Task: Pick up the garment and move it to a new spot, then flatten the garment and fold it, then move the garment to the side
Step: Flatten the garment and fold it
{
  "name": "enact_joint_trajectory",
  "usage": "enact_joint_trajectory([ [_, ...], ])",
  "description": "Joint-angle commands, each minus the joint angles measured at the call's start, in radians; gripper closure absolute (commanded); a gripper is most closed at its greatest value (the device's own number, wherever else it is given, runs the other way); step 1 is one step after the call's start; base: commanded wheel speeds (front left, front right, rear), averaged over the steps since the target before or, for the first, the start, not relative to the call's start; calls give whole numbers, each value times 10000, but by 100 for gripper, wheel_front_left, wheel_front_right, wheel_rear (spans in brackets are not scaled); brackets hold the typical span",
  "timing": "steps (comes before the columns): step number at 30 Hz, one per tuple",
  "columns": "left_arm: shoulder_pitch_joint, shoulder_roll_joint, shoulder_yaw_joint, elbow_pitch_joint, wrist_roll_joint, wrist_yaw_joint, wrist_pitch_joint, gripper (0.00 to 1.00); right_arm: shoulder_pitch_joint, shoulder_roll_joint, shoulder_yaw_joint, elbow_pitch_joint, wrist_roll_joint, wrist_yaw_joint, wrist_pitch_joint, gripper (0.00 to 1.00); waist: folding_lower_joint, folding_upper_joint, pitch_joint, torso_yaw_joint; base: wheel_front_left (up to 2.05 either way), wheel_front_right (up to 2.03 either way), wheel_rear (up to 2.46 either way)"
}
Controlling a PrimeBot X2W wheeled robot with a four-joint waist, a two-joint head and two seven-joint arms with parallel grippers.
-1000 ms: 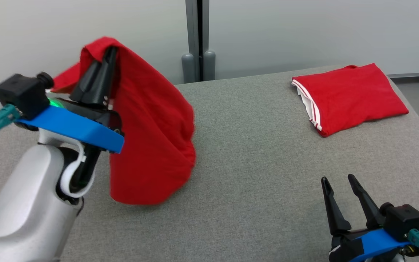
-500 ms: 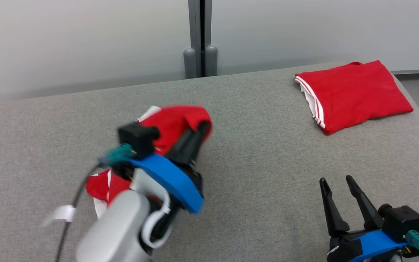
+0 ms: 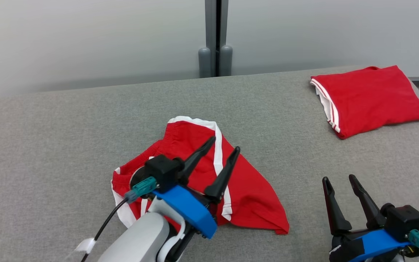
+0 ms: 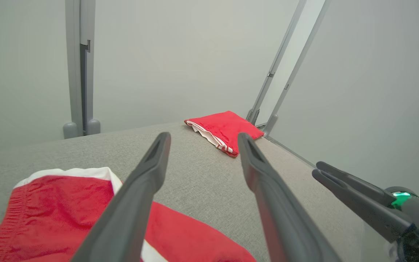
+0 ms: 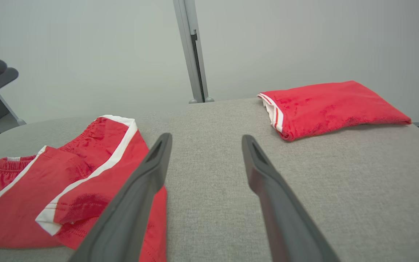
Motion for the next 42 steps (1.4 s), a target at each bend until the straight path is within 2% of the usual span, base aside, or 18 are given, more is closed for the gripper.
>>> enact_joint_trajectory([
  [1, 187, 184, 93, -104, 185, 90, -265, 0, 54, -11, 0, -46, -20, 1, 1, 0, 0, -1, -11, 84, 0, 0, 0],
  [5, 733, 676, 622, -535, 534, 579, -961, 0, 103, -14, -36, -76, -66, 1, 46, 0, 0, -1, -117, 361, 0, 0, 0],
  [9, 1510, 1218, 1277, -917, 947, 965, -1163, 0, 164, -12, -5, -96, -121, 1, 103, 0, 0, -1, -236, 610, 0, 0, 0],
  [14, 2544, 1464, 2436, -1484, 1374, 1266, -1189, 0, 271, -14, -23, -141, -142, 1, 195, 0, 0, -1, -387, 891, 0, 0, 0],
  [23, 4018, 1659, 3907, -1633, 2359, 1128, -1195, 0, 444, -12, 8, -130, -93, 1, 319, 0, 0, -1, -667, 1205, 0, 0, 0],
  [26, 4392, 1506, 4252, -1733, 2526, 1233, -1196, 0, 518, -14, 32, -92, -82, 1, 360, 0, 0, -1, -763, 1240, 0, 0, 0],
  [30, 4666, 1323, 4821, -1783, 2581, 1124, -1197, 0, 554, -11, 221, -132, -193, 1, 459, 0, 0, -1, -780, 1295, 0, 0, 0],
  [35, 4754, 1148, 5322, -1817, 2757, 871, -1197, 0, 283, -11, 987, 158, -337, 1, 1160, 0, 0, -1, -653, 1456, 0, 0, 0],
  [42, 4766, 831, 5705, -1702, 3043, 587, -1198, 0, -443, -17, 2059, 1339, -696, 1, 2277, 0, 0, -1, -432, 1839, 0, 0, 0],
])
